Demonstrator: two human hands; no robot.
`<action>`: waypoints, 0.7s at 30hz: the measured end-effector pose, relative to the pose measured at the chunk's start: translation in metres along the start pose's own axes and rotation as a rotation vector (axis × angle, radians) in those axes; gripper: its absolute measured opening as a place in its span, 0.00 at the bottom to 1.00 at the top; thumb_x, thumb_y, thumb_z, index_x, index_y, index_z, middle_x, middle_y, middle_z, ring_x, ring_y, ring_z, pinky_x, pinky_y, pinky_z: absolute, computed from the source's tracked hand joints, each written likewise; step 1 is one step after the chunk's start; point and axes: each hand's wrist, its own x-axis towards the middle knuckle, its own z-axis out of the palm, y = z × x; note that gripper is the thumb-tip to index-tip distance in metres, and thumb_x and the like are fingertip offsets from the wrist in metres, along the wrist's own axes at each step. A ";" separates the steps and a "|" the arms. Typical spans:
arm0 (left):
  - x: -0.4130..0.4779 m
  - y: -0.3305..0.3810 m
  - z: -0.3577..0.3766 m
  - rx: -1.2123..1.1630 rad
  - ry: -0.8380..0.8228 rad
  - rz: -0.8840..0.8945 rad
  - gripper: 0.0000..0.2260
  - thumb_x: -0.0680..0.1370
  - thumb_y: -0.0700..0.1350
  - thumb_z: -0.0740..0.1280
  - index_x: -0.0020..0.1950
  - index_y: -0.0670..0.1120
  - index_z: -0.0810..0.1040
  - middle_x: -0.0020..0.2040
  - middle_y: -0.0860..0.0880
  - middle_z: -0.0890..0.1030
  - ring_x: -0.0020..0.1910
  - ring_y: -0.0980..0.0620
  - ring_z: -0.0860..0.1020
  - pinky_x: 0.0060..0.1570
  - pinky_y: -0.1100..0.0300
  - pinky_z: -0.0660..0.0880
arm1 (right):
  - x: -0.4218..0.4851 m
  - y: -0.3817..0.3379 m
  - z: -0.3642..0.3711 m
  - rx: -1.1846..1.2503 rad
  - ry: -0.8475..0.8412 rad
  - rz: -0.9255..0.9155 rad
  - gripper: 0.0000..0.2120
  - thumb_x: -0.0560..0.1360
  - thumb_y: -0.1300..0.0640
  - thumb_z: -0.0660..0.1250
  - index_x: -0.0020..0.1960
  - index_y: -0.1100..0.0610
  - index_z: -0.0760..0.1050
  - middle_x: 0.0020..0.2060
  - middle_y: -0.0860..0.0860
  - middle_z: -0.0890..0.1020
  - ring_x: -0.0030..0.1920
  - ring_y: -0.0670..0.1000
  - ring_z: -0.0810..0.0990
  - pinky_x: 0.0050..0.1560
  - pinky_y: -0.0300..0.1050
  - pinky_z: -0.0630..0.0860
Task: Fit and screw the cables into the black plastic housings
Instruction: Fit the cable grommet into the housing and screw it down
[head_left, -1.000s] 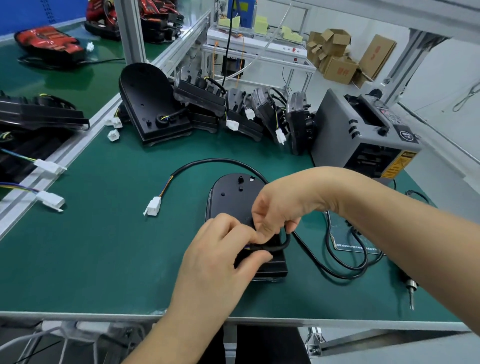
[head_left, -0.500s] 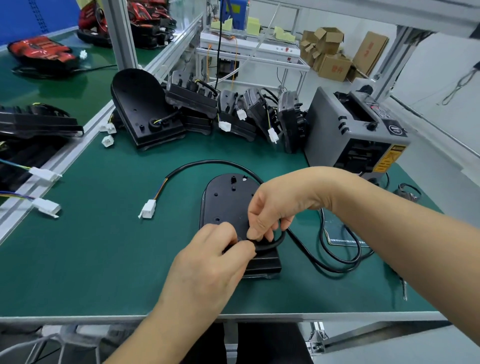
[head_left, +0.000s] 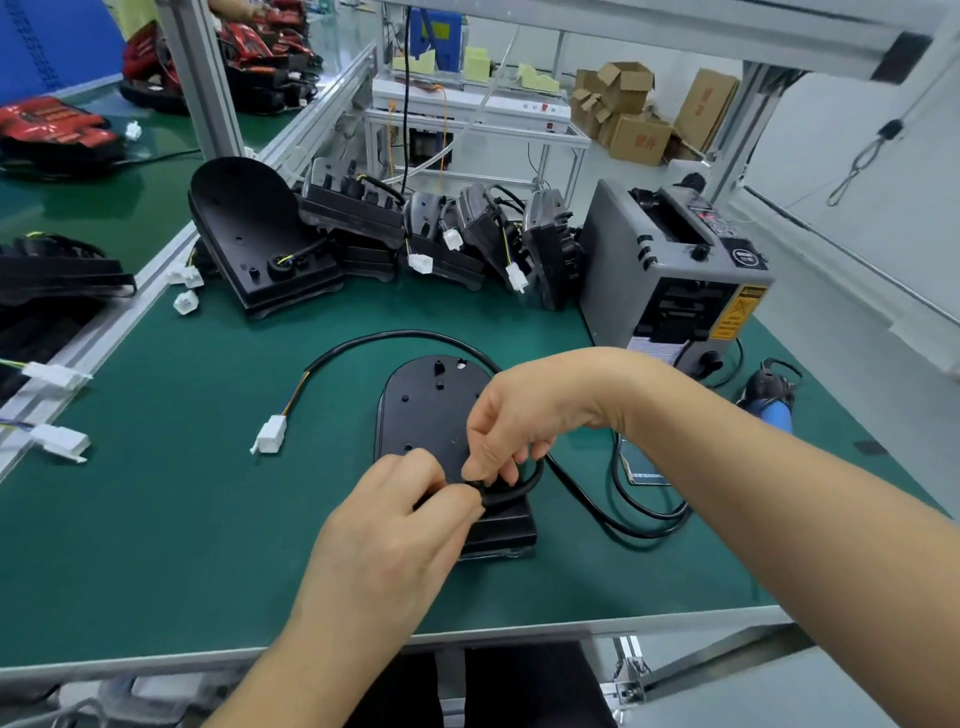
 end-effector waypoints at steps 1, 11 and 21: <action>0.000 0.000 0.000 -0.001 0.004 -0.003 0.12 0.76 0.45 0.63 0.38 0.43 0.81 0.35 0.47 0.74 0.34 0.44 0.75 0.27 0.52 0.73 | -0.001 0.001 0.001 0.004 0.013 -0.005 0.10 0.73 0.47 0.70 0.36 0.49 0.78 0.29 0.44 0.80 0.37 0.45 0.73 0.40 0.38 0.71; 0.001 0.001 -0.001 0.003 0.007 0.000 0.12 0.76 0.46 0.63 0.37 0.43 0.80 0.35 0.47 0.73 0.33 0.47 0.73 0.26 0.52 0.72 | -0.021 0.021 0.023 0.172 0.528 -0.006 0.10 0.76 0.47 0.65 0.39 0.49 0.78 0.35 0.45 0.82 0.36 0.45 0.76 0.39 0.39 0.73; 0.002 0.000 -0.003 -0.017 -0.018 0.013 0.11 0.77 0.47 0.62 0.39 0.45 0.80 0.37 0.49 0.72 0.35 0.49 0.73 0.26 0.54 0.72 | -0.073 0.142 -0.013 -0.164 0.857 0.940 0.05 0.73 0.60 0.61 0.39 0.58 0.72 0.36 0.53 0.76 0.37 0.55 0.75 0.43 0.46 0.72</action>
